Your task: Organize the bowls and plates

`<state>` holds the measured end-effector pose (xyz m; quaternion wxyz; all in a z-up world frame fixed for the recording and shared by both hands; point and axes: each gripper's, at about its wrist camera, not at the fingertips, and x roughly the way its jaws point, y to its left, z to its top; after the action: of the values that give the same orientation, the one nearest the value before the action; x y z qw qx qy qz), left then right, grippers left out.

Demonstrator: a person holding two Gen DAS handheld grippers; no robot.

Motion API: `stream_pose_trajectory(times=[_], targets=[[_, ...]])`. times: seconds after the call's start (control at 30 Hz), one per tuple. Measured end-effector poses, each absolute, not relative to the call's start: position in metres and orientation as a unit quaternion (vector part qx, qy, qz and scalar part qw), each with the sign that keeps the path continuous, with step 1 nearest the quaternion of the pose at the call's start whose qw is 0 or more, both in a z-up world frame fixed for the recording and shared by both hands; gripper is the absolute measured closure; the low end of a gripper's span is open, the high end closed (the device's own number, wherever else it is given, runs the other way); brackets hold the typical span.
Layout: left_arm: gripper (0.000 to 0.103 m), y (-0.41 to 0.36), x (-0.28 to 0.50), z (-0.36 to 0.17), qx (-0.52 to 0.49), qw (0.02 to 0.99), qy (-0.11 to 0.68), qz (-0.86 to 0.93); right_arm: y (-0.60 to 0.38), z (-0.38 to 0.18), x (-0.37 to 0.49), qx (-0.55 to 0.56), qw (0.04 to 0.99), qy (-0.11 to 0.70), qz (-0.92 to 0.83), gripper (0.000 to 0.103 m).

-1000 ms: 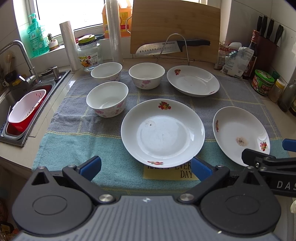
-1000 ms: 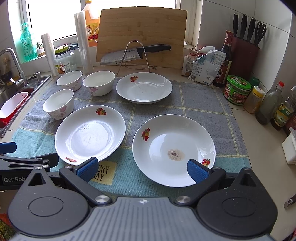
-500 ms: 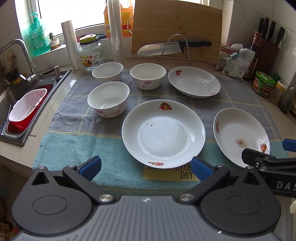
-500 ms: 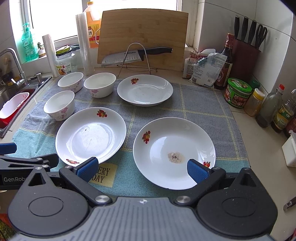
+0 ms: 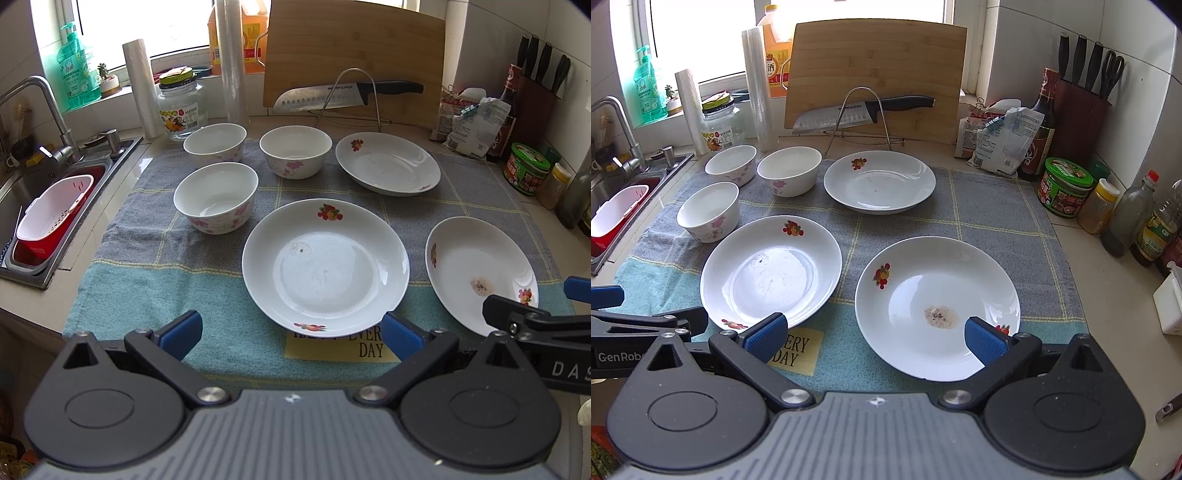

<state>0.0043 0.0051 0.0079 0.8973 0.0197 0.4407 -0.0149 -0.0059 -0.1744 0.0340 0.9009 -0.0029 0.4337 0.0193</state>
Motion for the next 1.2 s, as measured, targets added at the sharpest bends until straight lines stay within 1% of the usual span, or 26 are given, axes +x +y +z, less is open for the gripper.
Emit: stream_pose_trajectory(times=[0.73, 0.93, 1.2], targets=[[0.001, 0.0, 0.001, 0.006, 0.017, 0.897, 0.441, -0.016, -0.18, 0.032, -0.01, -0.006, 0.906, 0.423, 0.026, 0.0], [0.001, -0.005, 0.001, 0.007, 0.017, 0.899, 0.436, -0.024, -0.185, 0.033, -0.012, -0.01, 0.911, 0.41, 0.032, 0.0], [0.001, -0.017, 0.0, 0.007, 0.02, 0.905, 0.422, -0.056, -0.201, 0.032, -0.022, -0.013, 0.924, 0.374, 0.072, 0.0]])
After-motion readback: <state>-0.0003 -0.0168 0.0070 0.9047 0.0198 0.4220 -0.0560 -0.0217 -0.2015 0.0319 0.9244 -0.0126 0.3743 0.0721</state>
